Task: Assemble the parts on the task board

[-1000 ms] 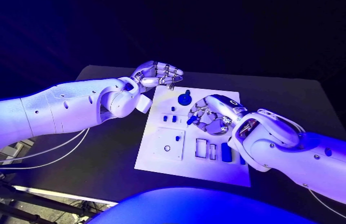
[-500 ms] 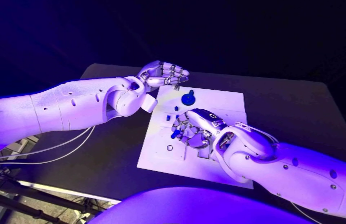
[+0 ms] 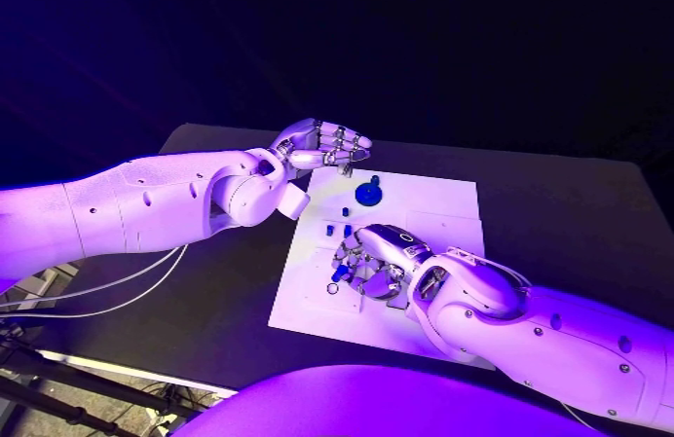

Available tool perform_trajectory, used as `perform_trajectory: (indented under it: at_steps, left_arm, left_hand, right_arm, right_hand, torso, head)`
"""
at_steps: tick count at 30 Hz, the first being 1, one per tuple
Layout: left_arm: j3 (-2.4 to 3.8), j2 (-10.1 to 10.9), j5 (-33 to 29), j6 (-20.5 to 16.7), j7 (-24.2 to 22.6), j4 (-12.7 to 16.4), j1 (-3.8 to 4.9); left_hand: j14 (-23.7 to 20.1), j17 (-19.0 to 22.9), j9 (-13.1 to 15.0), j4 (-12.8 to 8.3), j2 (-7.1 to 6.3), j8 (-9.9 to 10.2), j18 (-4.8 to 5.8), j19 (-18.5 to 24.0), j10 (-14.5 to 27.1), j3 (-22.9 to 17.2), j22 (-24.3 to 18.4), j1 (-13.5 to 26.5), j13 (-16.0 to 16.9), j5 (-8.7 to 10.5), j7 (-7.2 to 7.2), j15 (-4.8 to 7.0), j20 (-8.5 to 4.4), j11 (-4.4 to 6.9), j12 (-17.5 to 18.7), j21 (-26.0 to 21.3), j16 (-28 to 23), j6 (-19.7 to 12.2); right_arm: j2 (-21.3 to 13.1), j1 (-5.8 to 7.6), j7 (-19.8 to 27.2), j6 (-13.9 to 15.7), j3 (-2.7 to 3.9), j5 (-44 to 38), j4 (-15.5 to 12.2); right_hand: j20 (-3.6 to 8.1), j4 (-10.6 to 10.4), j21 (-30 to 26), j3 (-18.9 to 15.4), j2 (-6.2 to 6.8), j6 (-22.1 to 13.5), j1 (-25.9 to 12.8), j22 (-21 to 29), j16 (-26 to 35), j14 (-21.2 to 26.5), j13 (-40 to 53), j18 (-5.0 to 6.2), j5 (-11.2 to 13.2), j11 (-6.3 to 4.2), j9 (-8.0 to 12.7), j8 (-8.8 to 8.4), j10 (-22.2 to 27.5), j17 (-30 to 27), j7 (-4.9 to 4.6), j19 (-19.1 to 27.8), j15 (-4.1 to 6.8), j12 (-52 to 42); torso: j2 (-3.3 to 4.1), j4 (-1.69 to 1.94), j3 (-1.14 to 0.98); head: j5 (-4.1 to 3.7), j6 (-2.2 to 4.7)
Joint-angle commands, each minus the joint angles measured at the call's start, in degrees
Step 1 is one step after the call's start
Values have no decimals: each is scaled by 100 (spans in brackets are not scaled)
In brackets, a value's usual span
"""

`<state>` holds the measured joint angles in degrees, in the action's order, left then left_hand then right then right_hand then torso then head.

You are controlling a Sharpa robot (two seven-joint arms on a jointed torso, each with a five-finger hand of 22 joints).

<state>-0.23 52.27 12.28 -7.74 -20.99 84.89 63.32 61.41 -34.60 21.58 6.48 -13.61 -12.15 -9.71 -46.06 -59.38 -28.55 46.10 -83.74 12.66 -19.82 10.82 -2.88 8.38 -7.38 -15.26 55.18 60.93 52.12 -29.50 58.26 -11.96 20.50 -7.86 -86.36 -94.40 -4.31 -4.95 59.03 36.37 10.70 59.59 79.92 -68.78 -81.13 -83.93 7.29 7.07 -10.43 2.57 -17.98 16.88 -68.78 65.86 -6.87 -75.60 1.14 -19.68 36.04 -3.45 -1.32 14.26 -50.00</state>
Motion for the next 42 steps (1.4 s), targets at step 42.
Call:
perform_trajectory:
  at_steps: [42]
  left_arm:
    - [4, -23, 17, 115, -14, -10, 6]
  left_hand:
    - [-38, 5, -6, -35, 73, 11, -77, -2, 35, -5, -7, 2, 6, -2, 5, -16, 44, 15, -17, -25, -20, -34]
  right_arm:
    - [199, -159, -30, -511, -54, -275, 220]
  right_hand:
    - [-33, 66, -139, -58, -52, -141, -184, 51, 25, -150, 55, -22, -90, 45, -547, 216, 81, -72, -31, 91, 16, 77]
  torso:
    - [-6, -2, 5]
  head:
    - [38, 0]
